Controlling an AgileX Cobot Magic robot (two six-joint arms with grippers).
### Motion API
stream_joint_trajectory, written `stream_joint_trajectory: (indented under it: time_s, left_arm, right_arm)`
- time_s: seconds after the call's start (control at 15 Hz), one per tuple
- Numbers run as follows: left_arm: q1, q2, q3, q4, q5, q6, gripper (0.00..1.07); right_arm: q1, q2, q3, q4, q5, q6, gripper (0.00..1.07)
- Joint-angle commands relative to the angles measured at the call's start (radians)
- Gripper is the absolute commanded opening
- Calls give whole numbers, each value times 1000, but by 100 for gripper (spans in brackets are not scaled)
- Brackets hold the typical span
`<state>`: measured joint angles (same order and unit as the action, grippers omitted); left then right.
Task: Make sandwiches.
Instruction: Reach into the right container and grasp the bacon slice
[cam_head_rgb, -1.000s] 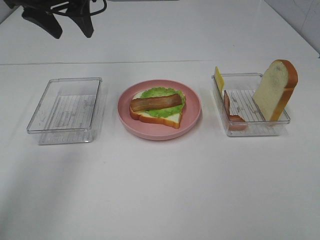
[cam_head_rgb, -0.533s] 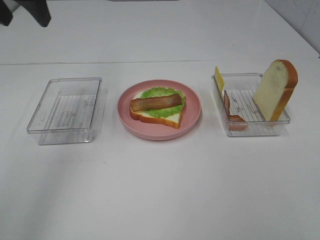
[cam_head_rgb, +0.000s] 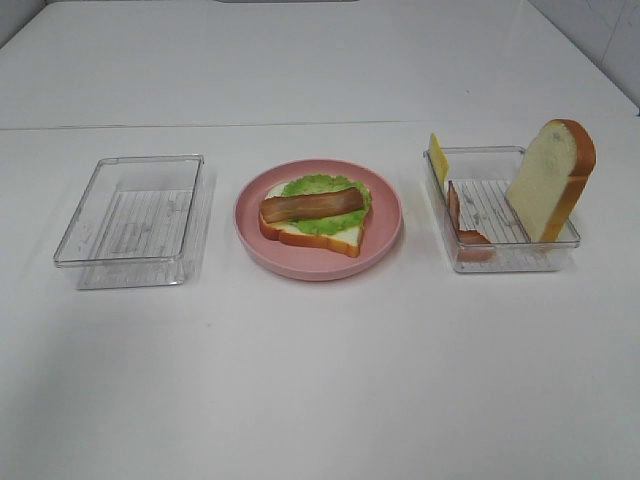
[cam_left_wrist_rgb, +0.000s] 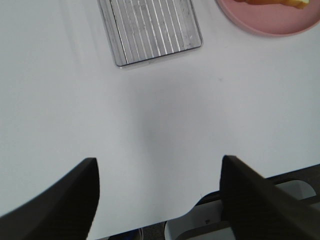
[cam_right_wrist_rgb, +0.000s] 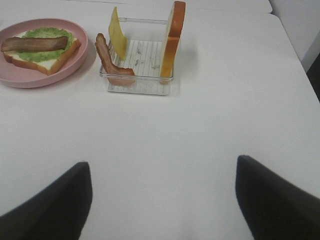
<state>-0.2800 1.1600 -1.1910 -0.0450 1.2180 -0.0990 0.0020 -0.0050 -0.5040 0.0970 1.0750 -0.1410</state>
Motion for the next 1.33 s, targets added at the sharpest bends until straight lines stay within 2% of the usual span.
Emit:
stream_joint_trajectory:
  time_s: [0.07,0.27,0.47,0.53,0.73,1.0,1.07,1.13,1.33]
  left_arm:
    - [0,-197,145,22,-17,-8,66]
    - [0,-354,257,53,-101,-7,66]
    - [0,-588,421,74,-197,-1,66]
    - [0,-741,534,76,-235,-1,66]
    - [0,-902,642,103,-235,0,66]
    - [0,-1045,666,114,-213,0,66]
    - [0,-1069,675,115,-188,0,66]
    - [0,-1111,691,113,-170,-2,66]
    - [0,-1154,691,114,-170,-1,66]
  right_arm:
    - [-8,-16,-1,-3,-11,-13,76]
    - [-8,-16,-1,-3,-11,-13,76]
    - [-8,-9,-1,-5,-12,-13,76]
    - [-8,34,-9,-3,-26,-7,76]
    - [-8,172,-28,-3,-89,-5,76]
    - [-8,461,-84,4,-255,-5,76]
    - [-8,563,-123,13,-279,-5,76]
    - [-8,755,-216,40,-287,-17,76]
    - [-8,997,-354,113,-257,-24,76]
